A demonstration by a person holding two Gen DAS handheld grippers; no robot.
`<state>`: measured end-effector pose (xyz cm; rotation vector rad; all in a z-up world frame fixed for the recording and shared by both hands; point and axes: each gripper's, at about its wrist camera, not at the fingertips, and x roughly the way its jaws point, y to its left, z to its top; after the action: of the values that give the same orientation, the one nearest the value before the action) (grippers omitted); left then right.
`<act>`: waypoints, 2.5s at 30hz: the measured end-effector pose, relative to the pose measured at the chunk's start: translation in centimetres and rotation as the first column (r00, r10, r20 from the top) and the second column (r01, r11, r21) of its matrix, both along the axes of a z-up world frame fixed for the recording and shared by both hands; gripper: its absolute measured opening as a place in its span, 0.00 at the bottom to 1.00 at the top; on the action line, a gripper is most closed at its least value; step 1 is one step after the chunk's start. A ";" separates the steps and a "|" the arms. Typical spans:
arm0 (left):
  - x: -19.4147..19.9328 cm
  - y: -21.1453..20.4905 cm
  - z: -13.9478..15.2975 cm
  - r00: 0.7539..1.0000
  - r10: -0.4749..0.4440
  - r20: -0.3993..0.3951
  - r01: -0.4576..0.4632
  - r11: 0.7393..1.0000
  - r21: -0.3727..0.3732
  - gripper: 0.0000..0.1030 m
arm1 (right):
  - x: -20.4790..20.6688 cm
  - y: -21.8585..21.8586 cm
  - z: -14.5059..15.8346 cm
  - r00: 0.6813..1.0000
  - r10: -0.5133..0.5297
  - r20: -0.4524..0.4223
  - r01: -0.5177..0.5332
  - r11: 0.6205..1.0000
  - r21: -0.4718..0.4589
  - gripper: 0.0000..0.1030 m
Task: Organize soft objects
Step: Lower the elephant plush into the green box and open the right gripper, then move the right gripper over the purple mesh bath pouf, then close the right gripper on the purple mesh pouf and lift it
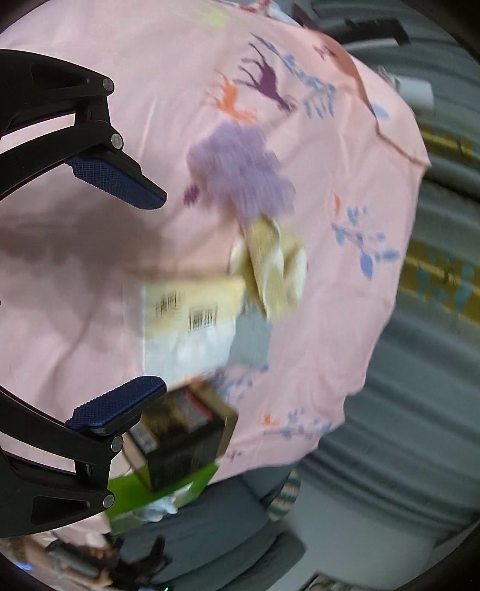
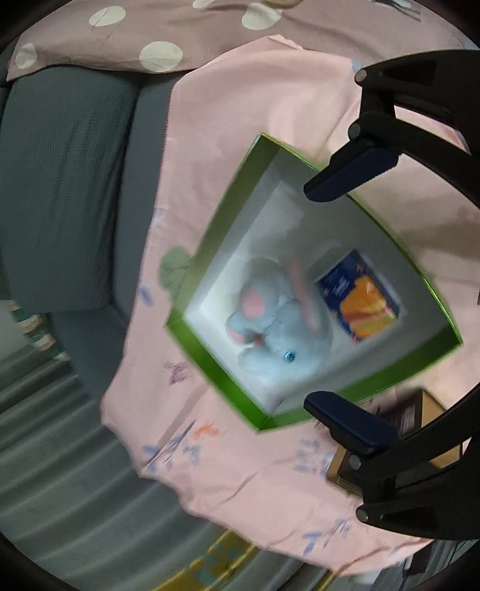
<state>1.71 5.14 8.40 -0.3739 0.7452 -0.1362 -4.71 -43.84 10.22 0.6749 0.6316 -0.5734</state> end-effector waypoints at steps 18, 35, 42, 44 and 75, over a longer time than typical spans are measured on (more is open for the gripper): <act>-1.8 10.2 -0.2 0.968 0.251 -0.023 -0.251 0.968 0.021 0.89 | 7.5 27.9 4.1 0.639 0.751 0.169 -0.763 0.646 0.014 0.93; -2.3 14.1 -0.7 0.951 0.304 -0.057 -0.305 0.952 -0.023 0.89 | 20.5 51.0 -5.4 0.401 0.906 -0.135 -0.905 0.414 0.093 0.48; -2.1 13.8 -0.8 0.955 0.289 -0.066 -0.291 0.956 -0.028 0.87 | 19.5 49.8 -5.4 0.377 0.921 -0.097 -0.918 0.385 0.090 0.11; -2.0 13.5 -0.8 0.959 0.274 -0.066 -0.277 0.960 -0.036 0.87 | 17.8 48.7 -4.4 0.346 0.936 -0.064 -0.932 0.351 0.086 0.11; -1.2 -4.3 -5.2 0.941 -0.241 -0.238 0.241 0.970 -0.028 0.55 | 7.3 29.3 -4.5 0.503 0.863 -0.043 -0.851 0.503 0.148 0.77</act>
<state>0.56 0.81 3.16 -0.2994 1.0303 -0.3256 2.63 -14.54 5.76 0.3375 1.0165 0.3936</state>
